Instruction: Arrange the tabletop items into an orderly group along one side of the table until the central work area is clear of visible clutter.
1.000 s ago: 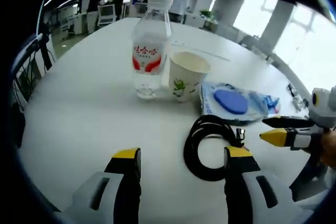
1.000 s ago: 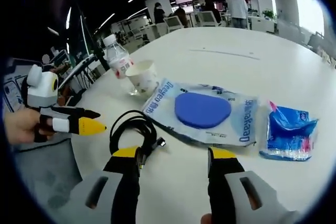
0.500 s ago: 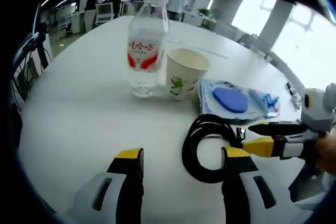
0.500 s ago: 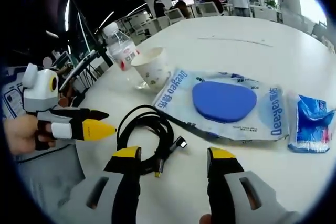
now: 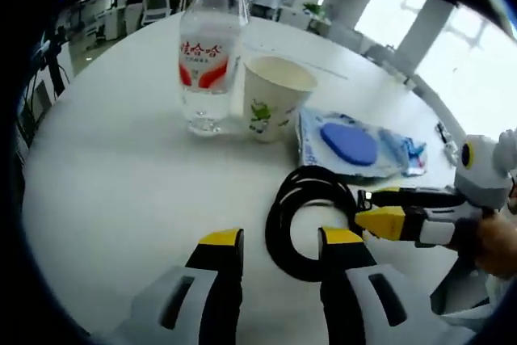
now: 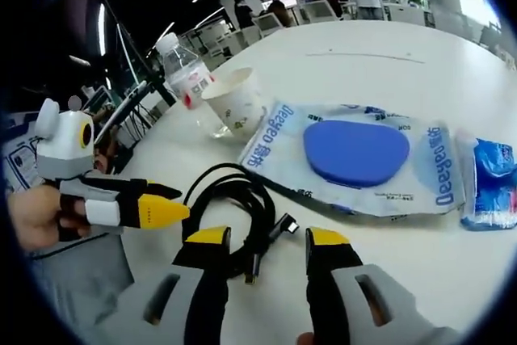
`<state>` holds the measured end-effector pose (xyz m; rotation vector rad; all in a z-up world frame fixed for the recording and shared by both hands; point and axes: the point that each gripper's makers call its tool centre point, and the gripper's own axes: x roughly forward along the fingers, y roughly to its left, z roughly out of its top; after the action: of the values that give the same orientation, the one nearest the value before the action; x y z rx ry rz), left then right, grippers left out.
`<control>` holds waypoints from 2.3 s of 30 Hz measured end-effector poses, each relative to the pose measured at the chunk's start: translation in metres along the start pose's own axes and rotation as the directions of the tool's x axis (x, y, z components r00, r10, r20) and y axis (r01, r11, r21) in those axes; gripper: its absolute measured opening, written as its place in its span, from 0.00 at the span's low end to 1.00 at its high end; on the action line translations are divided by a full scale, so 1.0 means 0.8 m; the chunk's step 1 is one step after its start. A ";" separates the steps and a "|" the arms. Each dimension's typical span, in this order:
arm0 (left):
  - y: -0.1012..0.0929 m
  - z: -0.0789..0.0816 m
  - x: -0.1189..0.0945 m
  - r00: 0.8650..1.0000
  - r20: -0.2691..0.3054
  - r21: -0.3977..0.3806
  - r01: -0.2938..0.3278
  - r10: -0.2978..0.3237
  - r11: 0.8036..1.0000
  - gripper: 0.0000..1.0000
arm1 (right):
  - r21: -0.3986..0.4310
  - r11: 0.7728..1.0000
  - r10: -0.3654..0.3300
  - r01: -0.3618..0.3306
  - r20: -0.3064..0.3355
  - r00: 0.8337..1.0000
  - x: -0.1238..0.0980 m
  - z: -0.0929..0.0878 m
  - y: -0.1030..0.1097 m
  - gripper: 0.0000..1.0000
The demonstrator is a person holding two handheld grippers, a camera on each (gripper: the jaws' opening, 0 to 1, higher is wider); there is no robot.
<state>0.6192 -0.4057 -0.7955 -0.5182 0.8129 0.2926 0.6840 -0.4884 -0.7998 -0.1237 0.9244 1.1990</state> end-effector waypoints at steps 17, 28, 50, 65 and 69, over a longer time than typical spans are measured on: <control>-0.008 -0.016 0.014 0.996 -0.092 -0.076 0.013 -0.020 0.997 0.07 | 0.052 0.998 0.032 -0.031 -0.020 0.999 0.011 -0.004 0.010 0.12; -0.005 -0.022 -0.001 0.996 -0.079 -0.133 0.026 -0.036 0.991 0.02 | 0.002 1.000 0.008 -0.008 -0.016 1.000 0.003 0.001 0.007 0.09; -0.046 -0.013 -0.042 0.997 -0.031 -0.161 0.068 -0.074 0.985 0.01 | 0.025 0.999 0.034 -0.035 0.055 0.998 -0.049 0.012 0.016 0.07; -0.116 -0.007 -0.038 0.988 -0.014 -0.203 0.151 -0.156 0.968 0.01 | 0.081 0.996 -0.036 0.028 0.093 0.995 -0.106 0.001 -0.027 0.07; -0.136 -0.004 -0.035 0.985 -0.014 -0.183 0.165 -0.170 0.969 0.01 | 0.099 0.994 -0.054 0.044 0.109 0.993 -0.123 -0.001 -0.038 0.07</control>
<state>0.6465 -0.4997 -0.7408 -0.7600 0.7696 0.2042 0.7036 -0.5741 -0.7456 -0.0022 0.8748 1.1028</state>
